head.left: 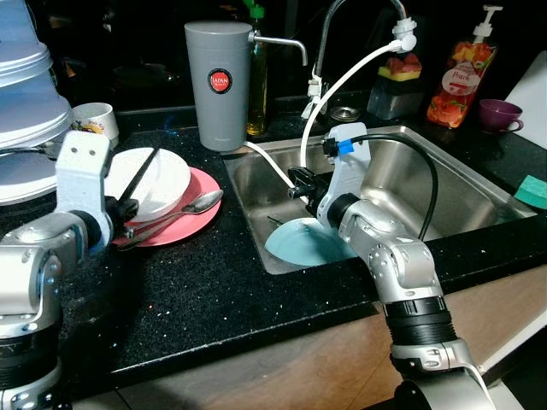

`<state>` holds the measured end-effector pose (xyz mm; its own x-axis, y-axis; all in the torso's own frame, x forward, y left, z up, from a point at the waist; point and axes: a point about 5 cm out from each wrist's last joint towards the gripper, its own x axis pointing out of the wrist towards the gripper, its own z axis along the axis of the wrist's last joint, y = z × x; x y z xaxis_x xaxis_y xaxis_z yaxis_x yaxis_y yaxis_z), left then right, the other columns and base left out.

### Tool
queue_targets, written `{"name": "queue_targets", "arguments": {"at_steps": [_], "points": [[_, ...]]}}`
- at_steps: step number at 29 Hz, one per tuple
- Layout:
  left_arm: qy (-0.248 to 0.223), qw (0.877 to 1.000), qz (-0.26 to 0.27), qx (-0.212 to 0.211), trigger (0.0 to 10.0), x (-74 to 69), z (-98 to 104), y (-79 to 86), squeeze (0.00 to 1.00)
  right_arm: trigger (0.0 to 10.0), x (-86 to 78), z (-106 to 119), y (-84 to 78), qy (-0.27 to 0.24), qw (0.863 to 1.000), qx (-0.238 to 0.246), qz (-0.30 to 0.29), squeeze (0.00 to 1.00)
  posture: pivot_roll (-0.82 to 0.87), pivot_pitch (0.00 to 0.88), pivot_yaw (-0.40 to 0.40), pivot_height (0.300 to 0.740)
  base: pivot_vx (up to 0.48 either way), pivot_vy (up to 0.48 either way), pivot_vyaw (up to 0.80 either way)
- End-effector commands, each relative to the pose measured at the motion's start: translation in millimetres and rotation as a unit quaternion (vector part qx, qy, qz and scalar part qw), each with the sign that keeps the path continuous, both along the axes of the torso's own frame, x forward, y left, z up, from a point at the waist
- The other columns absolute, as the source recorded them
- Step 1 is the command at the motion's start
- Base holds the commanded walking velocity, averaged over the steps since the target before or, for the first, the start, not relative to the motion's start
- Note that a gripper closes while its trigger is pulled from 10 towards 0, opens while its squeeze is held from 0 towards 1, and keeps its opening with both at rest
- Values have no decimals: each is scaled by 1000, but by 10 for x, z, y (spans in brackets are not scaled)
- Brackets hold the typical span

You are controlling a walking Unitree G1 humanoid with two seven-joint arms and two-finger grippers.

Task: Kitchen organization

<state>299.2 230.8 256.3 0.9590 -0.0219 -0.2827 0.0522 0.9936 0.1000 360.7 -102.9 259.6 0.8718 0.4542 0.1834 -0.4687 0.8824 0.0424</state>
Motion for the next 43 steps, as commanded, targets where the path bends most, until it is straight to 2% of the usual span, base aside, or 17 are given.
{"name": "queue_targets", "arguments": {"at_steps": [1,2,3,7,8,9,16,21,25,29,33,34,35,36,38,39,43], "points": [[6,1000,1,3,5804,-15,-8,15,0,10000,-10,12,41,0,1000,-2,9,0,-23,13,-18,740,0,0,0],[6,1000,1,3,5804,-15,-8,15,0,10000,-10,12,41,0,1000,-2,9,0,-23,13,-18,740,0,0,0],[2,1000,7,5,2941,-14,9,35,0,10000,-9,14,43,1,1000,-2,9,0,-23,12,-18,740,0,0,0],[-1,1000,10,6,2235,-12,20,46,0,10000,-8,18,41,0,1000,-1,9,0,-23,12,-18,740,0,0,0],[-2,1000,11,6,1725,-12,24,50,0,10000,-8,19,40,0,1000,-1,9,0,-23,12,-18,740,0,0,0],[-4,1000,12,6,0,-12,30,55,0,10000,-9,21,39,0,1000,-1,9,0,-23,12,-18,740,0,0,0],[-31,999,21,6,0,-6,107,85,0,10000,-8,32,38,-2,1000,2,9,0,-21,12,-18,740,0,0,0],[-93,995,15,15,0,16,257,67,0,10000,-8,44,39,-3,1000,4,10,0,-20,11,-19,740,0,0,0],[-188,980,-60,-15,0,6,505,-157,0,10000,-6,76,42,-4,1000,10,11,0,-21,11,-18,740,0,0,0],[-218,966,-127,-58,0,-38,566,-332,0,10000,-8,103,35,-2,1000,25,13,0,-21,13,-18,740,0,0,0],[-207,943,-232,-116,0,-148,502,-582,0,10000,-16,152,22,8,996,81,23,0,-17,15,-20,740,0,0,0],[-189,930,-283,-136,0,-223,418,-705,0,10000,-24,194,12,14,991,130,31,0,-19,16,-20,740,0,0,0],[-189,930,-283,-136,0,-223,418,-705,0,10000,-24,194,12,14,991,130,31,0,-19,16,-20,740,0,0,0],[-167,924,-318,-134,0,-285,272,-809,0,10000,-54,265,7,18,976,210,52,0,-22,19,-18,740,0,0,0],[-162,927,-315,-124,0,-283,225,-815,0,10000,-69,289,9,17,970,235,61,0,-22,19,-18,740,0,0,0],[-160,930,-309,-118,0,-271,195,-813,0,10000,-90,307,12,14,964,255,71,1000,-24,22,-16,740,0,0,0],[-160,924,-314,-147,0,-267,149,-825,0,10000,-158,342,47,4,954,282,98,1000,-25,24,-13,740,0,0,0]]}}
